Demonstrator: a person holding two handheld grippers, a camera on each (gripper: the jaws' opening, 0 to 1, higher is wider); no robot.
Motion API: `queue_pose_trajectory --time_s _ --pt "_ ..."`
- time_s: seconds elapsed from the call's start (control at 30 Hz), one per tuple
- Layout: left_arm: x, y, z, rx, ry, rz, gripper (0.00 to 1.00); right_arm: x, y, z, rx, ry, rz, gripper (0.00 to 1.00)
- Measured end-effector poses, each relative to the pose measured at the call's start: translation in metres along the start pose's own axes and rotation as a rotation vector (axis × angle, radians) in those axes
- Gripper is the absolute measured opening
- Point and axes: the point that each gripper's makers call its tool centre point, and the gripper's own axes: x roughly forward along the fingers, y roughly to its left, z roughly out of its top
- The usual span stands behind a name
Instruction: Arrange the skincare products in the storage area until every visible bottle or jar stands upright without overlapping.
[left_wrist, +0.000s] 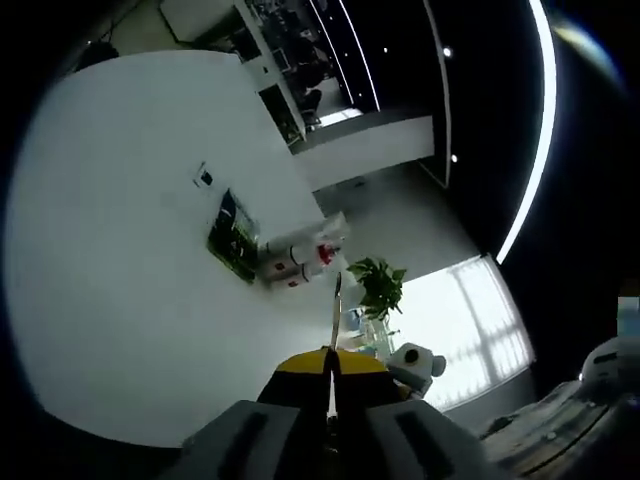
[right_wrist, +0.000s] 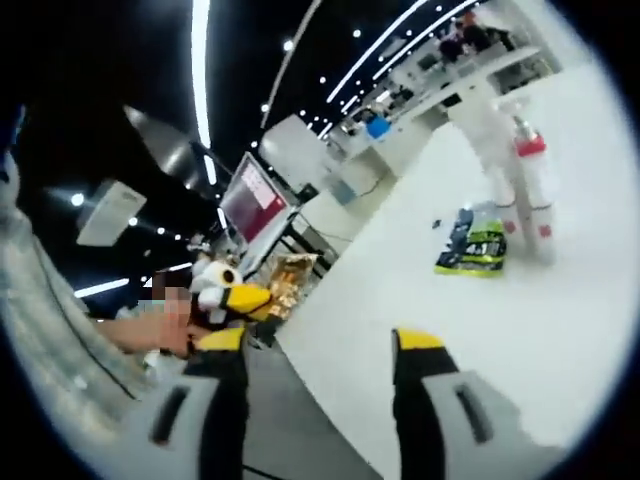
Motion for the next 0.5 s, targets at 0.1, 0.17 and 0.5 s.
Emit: queue_pose_trajectory --time_s 0.1,0.17,0.5 --pt "0.005 0.012 0.009 0.013 0.027 0.039 0.01 0.000 -0.010 0.000 0.009 0.005 -0.018 0.63" --pt "0.009 0.019 0.015 0.017 0.038 0.057 0.01 0.000 -0.015 -0.001 0.010 0.016 -0.030 0.63" --pt "0.043 0.046 0.071 0.065 0.084 0.127 0.01 -0.009 -0.044 -0.006 0.035 0.048 -0.105 0.61"
